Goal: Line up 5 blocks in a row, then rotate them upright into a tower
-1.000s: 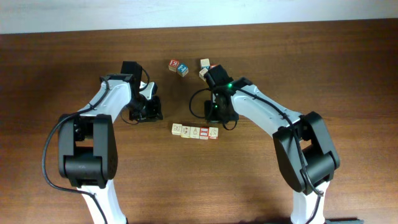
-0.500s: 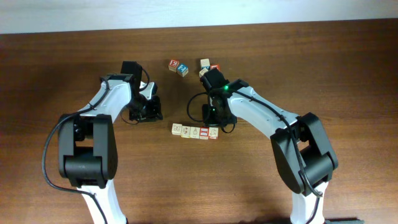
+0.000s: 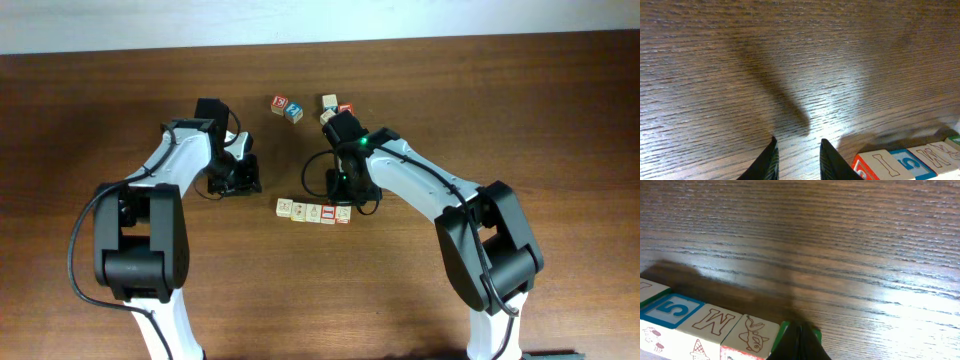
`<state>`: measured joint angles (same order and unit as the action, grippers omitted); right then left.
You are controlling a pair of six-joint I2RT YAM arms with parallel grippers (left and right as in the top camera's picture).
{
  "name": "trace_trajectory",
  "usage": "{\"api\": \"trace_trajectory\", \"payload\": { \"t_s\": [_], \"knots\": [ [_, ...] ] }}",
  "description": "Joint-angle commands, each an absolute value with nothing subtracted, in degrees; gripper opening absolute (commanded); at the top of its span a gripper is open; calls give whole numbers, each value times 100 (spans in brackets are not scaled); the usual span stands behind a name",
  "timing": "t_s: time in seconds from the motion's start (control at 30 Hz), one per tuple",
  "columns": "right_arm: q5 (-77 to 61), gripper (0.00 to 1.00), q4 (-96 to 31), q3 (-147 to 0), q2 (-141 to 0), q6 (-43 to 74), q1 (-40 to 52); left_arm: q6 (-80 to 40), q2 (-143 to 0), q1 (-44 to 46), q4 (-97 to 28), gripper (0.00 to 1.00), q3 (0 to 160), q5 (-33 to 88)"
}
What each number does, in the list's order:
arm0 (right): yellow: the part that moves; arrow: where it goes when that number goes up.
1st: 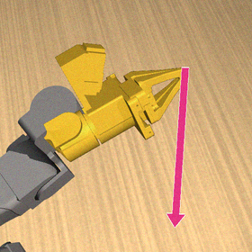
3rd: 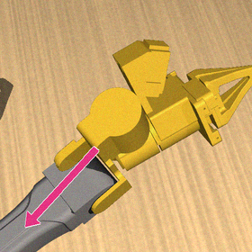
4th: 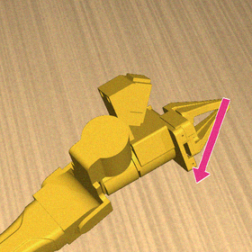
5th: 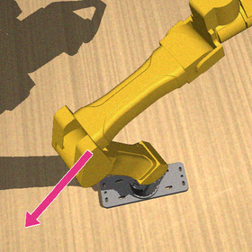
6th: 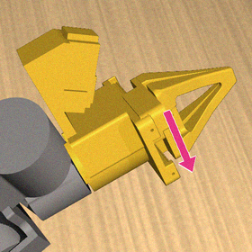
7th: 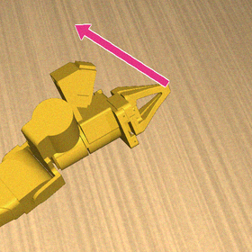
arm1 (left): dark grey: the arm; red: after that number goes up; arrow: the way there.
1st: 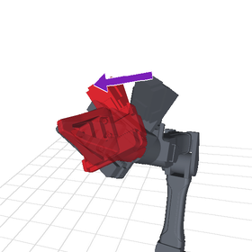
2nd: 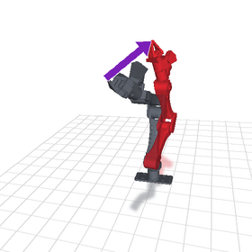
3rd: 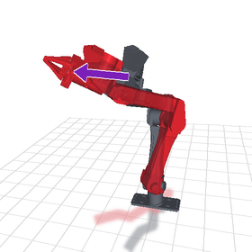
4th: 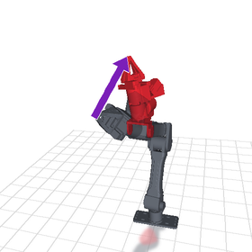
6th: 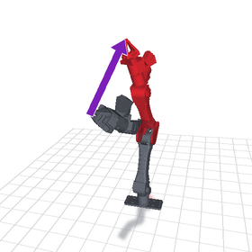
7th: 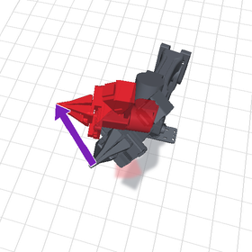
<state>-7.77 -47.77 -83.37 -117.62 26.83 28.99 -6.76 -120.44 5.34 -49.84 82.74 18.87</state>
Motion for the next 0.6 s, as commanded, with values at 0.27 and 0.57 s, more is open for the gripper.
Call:
{"api": "trace_trajectory", "payload": {
  "t_s": [0.27,0.57],
  "knots": [
    [-834,4,-4849,-8427,-11845,2705,2974,-685,-12204,519,-4952,25,8267,1671],
    [-829,4,-4838,-8427,-11845,2685,3011,-685,-12204,519,-4952,25,8267,1671]
  ]
}}
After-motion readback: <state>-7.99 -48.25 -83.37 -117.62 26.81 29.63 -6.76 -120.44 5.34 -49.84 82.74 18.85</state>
